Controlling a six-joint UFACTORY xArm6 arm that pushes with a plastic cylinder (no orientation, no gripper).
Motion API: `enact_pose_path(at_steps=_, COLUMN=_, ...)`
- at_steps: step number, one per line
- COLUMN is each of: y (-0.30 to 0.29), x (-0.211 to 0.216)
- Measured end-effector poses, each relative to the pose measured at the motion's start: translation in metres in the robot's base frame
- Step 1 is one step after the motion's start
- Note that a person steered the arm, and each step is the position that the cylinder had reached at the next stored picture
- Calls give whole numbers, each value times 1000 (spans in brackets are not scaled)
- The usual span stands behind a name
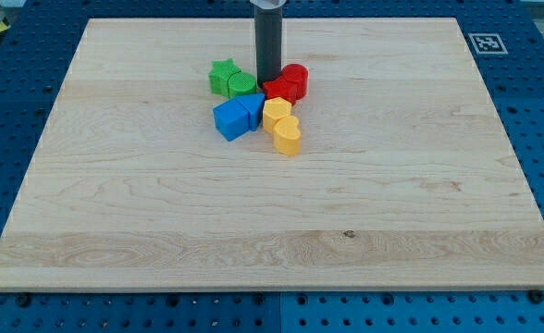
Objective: Slide the yellow heart slightly right
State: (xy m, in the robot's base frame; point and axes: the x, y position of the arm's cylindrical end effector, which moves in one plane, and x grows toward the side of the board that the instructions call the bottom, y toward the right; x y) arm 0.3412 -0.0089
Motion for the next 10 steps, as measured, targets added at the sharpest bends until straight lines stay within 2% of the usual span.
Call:
enact_pose_path(at_steps=1, y=0, x=-1)
enact_pose_path(at_steps=3, y=11, x=-53)
enact_pose_path(at_steps=6, y=115, x=-65)
enact_pose_path(at_steps=10, y=241, x=-60)
